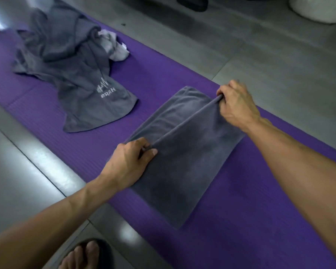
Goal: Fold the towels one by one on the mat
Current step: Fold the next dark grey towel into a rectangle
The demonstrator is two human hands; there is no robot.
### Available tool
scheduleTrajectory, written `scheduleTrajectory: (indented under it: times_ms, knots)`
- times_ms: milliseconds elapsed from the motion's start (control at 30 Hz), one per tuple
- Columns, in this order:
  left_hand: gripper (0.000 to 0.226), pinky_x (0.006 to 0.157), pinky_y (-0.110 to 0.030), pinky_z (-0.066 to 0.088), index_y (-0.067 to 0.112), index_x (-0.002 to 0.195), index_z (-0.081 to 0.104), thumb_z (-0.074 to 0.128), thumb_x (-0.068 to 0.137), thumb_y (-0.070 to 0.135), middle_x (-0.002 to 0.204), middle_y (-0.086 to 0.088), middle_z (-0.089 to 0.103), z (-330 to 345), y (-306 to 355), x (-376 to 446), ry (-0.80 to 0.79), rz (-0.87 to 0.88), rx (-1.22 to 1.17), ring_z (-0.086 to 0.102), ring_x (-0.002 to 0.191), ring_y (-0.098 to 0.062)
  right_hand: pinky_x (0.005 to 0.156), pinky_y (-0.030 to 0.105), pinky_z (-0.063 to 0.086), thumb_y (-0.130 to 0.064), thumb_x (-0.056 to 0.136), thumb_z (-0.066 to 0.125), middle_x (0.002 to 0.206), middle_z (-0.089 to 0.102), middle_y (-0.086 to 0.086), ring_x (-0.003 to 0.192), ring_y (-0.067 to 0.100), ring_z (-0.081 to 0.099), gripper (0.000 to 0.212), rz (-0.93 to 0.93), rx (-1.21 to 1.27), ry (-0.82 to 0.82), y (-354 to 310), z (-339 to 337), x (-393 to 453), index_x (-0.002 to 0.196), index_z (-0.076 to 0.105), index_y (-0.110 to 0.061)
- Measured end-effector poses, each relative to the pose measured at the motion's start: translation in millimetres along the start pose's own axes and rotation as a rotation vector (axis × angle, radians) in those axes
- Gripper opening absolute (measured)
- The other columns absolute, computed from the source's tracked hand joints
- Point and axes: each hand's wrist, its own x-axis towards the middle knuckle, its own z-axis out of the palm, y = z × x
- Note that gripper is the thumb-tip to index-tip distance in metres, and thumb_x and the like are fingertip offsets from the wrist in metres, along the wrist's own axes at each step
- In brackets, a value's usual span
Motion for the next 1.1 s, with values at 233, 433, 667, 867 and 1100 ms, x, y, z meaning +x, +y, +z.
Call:
scheduleTrajectory:
  times_ms: [233,433,667,867,1100]
  knots:
    - [0.020,0.069,-0.039,0.050,0.020,0.091,0.053,0.051,0.096,0.039,0.079,0.000,0.066,-7.9,-73.4,32.5,-0.002,-0.104,0.066,0.063,0.075,-0.025,0.087,0.046,0.043,-0.002,0.085,0.047,0.105,0.056,0.017,0.101,0.038,0.046,0.024,-0.144,-0.099,-0.187,-54.2,59.9,80.7,0.103,0.063,-0.004]
    - [0.021,0.063,-0.034,0.043,0.021,0.095,0.045,0.044,0.098,0.042,0.083,0.001,0.064,7.8,-104.4,48.8,-0.116,-0.123,0.176,0.062,0.076,-0.024,0.086,0.046,0.044,-0.009,0.086,0.049,0.109,0.056,0.015,0.109,0.037,0.046,0.028,-0.098,-0.182,-0.373,-69.8,111.2,98.5,0.110,0.062,-0.007]
    - [0.035,0.072,-0.040,0.051,0.013,0.110,0.060,0.055,0.076,0.007,0.106,-0.008,0.057,13.1,-94.9,67.4,0.042,0.174,0.285,0.057,0.090,-0.030,0.092,0.049,0.038,-0.007,0.080,0.054,0.137,0.045,0.013,0.116,0.037,0.049,0.058,-0.036,-0.173,-0.258,-88.6,119.6,86.7,0.138,0.042,-0.009]
    - [0.056,0.117,-0.045,0.021,0.006,0.145,0.040,0.032,0.096,0.034,0.150,-0.011,0.040,64.7,-71.0,78.6,-0.123,0.301,0.352,0.031,0.142,-0.027,0.115,0.047,0.026,-0.041,0.094,0.032,0.155,0.034,0.009,0.143,0.025,0.031,0.058,-0.465,-0.010,-0.468,-80.4,133.5,26.3,0.146,0.041,-0.016]
    - [0.071,0.117,-0.057,0.012,0.008,0.150,0.028,0.030,0.092,0.049,0.158,-0.011,0.025,72.4,-67.2,79.6,-0.174,0.267,0.468,0.014,0.147,-0.029,0.120,0.048,-0.007,-0.054,0.100,0.017,0.163,-0.007,-0.003,0.150,0.016,-0.008,0.063,0.108,-0.179,-0.513,-6.1,133.4,76.5,0.155,0.000,-0.029]
